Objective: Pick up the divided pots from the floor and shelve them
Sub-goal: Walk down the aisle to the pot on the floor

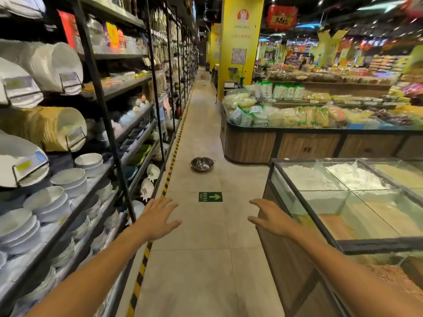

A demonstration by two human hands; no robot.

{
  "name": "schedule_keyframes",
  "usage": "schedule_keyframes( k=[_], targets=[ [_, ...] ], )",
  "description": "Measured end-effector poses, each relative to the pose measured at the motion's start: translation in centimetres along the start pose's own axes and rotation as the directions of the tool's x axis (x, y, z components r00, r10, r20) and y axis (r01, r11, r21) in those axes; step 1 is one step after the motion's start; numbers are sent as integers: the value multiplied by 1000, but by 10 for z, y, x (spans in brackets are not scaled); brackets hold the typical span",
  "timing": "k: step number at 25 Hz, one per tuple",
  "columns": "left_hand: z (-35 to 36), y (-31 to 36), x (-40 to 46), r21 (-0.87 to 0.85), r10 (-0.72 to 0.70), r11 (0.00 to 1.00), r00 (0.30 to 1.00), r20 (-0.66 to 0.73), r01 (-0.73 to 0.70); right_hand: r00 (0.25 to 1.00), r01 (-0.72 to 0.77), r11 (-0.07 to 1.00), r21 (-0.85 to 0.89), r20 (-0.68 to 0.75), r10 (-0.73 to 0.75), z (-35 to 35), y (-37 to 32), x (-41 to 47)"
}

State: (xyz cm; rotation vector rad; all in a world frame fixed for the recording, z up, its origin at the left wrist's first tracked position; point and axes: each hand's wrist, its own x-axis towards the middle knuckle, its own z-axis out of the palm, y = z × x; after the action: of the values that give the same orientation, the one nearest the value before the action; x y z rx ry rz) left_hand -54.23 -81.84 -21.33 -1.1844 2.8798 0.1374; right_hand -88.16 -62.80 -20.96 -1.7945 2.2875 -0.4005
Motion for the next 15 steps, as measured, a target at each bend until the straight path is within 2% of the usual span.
schedule_keyframes(
  k=[4,7,15],
  targets=[
    [17,-25,161,49,41,998,999,14,-42,1000,-1,1000,27,13,0,11,72,146],
    [10,-45,249,77,45,996,999,28,-48,999,-6,998,55,41,4,4,106,238],
    [11,-137,511,29,-63,998,998,20,62,992,20,996,83,124,-30,-8,172,533]
  ],
)
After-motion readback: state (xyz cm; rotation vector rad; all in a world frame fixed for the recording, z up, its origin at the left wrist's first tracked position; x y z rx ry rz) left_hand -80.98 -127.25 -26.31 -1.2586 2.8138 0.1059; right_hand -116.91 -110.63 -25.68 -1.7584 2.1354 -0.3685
